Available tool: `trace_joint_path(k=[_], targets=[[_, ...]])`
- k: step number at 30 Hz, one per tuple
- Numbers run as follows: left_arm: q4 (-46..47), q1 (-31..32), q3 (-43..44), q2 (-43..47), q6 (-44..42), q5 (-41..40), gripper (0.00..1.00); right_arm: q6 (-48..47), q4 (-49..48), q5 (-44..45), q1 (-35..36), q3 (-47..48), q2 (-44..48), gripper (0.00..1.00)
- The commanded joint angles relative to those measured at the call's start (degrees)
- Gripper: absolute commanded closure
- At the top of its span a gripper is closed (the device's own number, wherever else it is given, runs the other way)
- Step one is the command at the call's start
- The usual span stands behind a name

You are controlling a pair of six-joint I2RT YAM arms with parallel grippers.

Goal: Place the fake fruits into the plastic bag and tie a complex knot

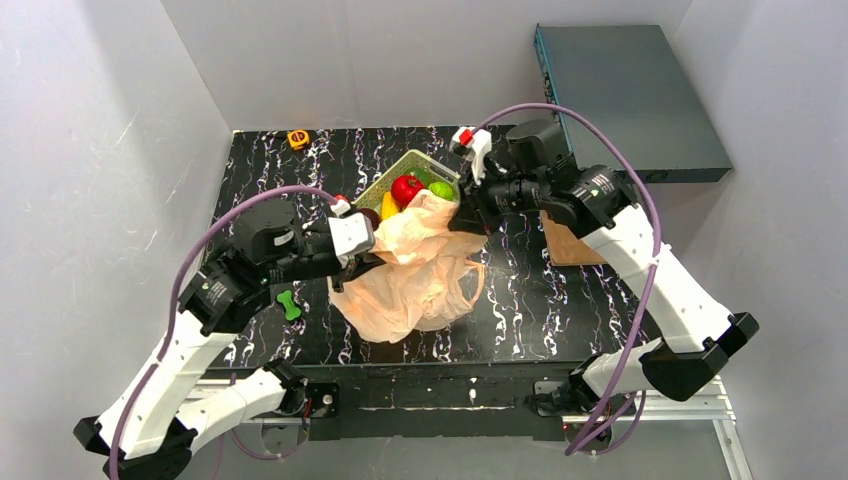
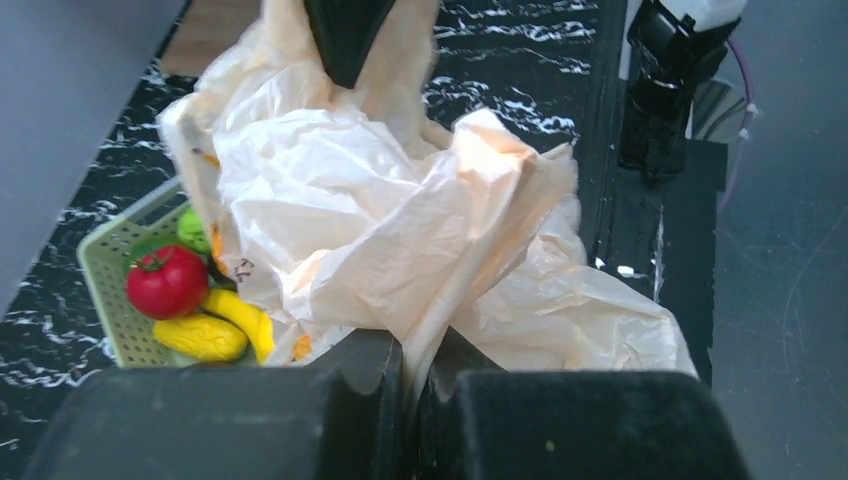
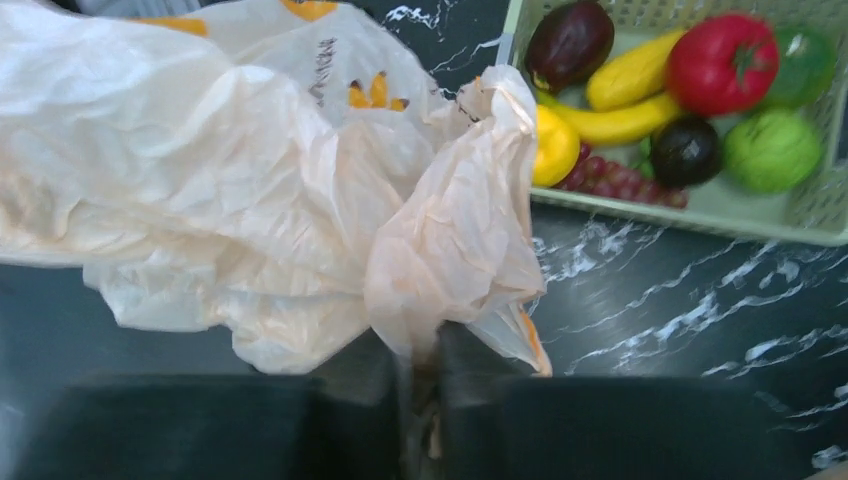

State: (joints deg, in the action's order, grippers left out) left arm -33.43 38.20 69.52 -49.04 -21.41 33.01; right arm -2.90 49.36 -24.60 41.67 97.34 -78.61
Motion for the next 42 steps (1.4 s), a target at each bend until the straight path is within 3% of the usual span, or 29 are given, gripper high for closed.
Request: trace_joint_path(k=[1,5,9,13,15,16,17,18,21,25,32,40,41,42], targets=[[-2.9,-0.8,6.3,1.8,1.4,-4.2,1.00,-3.5,5.2,2.6,-5.5,0.5,2.6,0.99],[-8.6,-2.7,11.4,5.3,1.0,-7.8,1.00,-9.0,6.2,7.5,-13.5,-6.8,7.1,0.99],[-13.7,-5.5,17.9,5.5,2.1,-11.3,1.00,-11.6,3.1,9.8,-15.1,-14.8,10.8,0.99],[-16.9,-5.6,19.4,5.0,0.0,-8.0,1.00,-9.8,5.0,4.7,-15.1,-12.2,8.3,0.97],[-18.1,-5.6,18.7,3.8,0.1,-3.7,1.00,-9.0,8.9,-3.0,-15.1,-3.9,5.8,0.59],[-18.4,-5.6,18.3,3.1,0.6,-2.2,1.00,-8.5,10.4,-5.9,-15.1,0.0,5.1,0.28],[-18.5,-5.6,17.7,2.5,0.8,-0.9,1.00,-8.1,11.1,-8.5,-15.0,3.0,4.8,0.06],[-18.5,-5.6,17.1,2.0,0.6,0.2,1.00,-7.8,11.2,-10.2,-14.7,5.3,5.0,0.02],[-15.9,-5.6,15.1,0.9,1.0,1.5,1.00,-7.6,9.4,-12.3,-11.5,8.9,6.9,0.02],[-14.4,-5.6,15.8,-2.4,3.2,4.6,0.99,-7.3,4.2,-10.0,-2.1,10.5,8.3,0.01],[-13.5,-5.6,17.5,-8.3,5.7,10.8,0.96,-11.3,-3.1,-5.1,11.7,14.0,2.5,0.02],[-13.0,-5.6,17.9,-12.8,6.9,16.9,0.95,-14.1,-11.2,-2.2,15.8,10.7,-1.3,0.02],[-13.0,-5.6,17.9,-13.1,7.2,17.3,0.95,-14.2,-11.5,-2.1,15.9,10.3,-1.7,0.06],[-13.0,-5.6,17.8,-13.1,7.3,17.6,0.95,-14.4,-11.4,-1.7,16.0,10.1,-2.0,0.19]])
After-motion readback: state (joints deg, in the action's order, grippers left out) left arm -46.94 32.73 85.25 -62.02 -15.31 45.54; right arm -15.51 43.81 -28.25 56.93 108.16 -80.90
